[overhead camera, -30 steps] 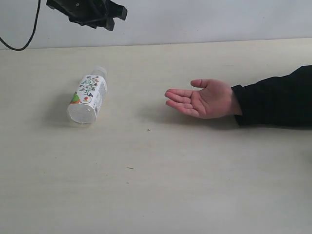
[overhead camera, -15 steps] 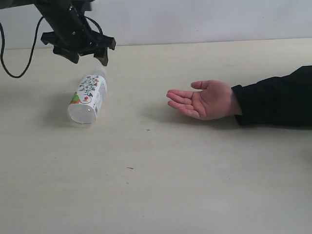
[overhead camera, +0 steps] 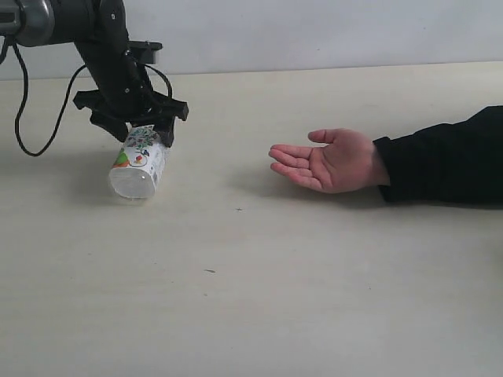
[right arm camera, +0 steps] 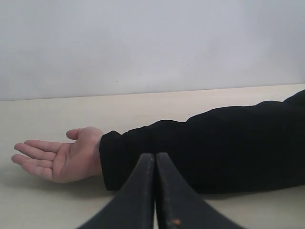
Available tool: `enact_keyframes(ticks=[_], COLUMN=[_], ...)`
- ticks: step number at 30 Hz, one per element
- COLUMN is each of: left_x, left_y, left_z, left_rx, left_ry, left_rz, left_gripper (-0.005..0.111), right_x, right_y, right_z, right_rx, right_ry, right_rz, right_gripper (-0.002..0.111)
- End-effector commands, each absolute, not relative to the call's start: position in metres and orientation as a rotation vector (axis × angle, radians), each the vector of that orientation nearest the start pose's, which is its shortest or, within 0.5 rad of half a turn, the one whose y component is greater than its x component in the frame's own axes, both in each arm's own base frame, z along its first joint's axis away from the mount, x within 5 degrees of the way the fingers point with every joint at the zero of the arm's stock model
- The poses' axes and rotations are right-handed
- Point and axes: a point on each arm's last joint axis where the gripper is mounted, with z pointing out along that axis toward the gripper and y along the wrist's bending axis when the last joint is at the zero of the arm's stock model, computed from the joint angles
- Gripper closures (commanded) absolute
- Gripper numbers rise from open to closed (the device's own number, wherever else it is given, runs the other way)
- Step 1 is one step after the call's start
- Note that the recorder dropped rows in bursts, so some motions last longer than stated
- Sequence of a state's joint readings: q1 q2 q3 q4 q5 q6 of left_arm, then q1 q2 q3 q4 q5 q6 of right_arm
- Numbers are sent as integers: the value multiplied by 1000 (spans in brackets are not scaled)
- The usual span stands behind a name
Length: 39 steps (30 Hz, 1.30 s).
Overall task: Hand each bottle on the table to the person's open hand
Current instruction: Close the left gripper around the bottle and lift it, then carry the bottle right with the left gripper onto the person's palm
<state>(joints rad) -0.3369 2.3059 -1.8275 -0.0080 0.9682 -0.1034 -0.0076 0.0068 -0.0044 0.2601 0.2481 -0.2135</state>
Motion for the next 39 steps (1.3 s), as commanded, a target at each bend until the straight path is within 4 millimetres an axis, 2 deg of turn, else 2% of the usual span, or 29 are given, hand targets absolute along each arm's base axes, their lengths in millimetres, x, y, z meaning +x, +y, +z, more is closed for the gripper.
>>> enact_keyframes(ticks=[1,5,7,11,15,20,28,33,39], left_x=[450,449,449,448,447,443,431,416,391], left_y=[-159,-158,-158,-158,-158,-158,-165,-185,-220], left_z=[133,129,128,128,132,148,190,212,232], left_rx=[327,328,328,330,328,326,314,384,384], left_ry=[2943,2955,2959,2968,2971,2971,2942,2920,2911], left_rz=[-75,-72,-70,-67,-70,-82,-172,-195,-233], left_gripper=[33,33,38,67,107,106,106,106,106], right_x=[55,55,55,55,55,55,55,55,55], right_y=[5,5,5,5,5,5,5,5,5], right_z=[192,192,192,192,192,192,192,192,192], right_rx=[-8,-8,-8,-8,-8,-8,-8,-8,-8], right_ry=[1721,1721,1721,1721,1721,1721,1721,1721,1721], right_rz=[79,79,79,79,79,79,79,79,79], right_gripper=[108,108,108,108,108,108,108,108,108])
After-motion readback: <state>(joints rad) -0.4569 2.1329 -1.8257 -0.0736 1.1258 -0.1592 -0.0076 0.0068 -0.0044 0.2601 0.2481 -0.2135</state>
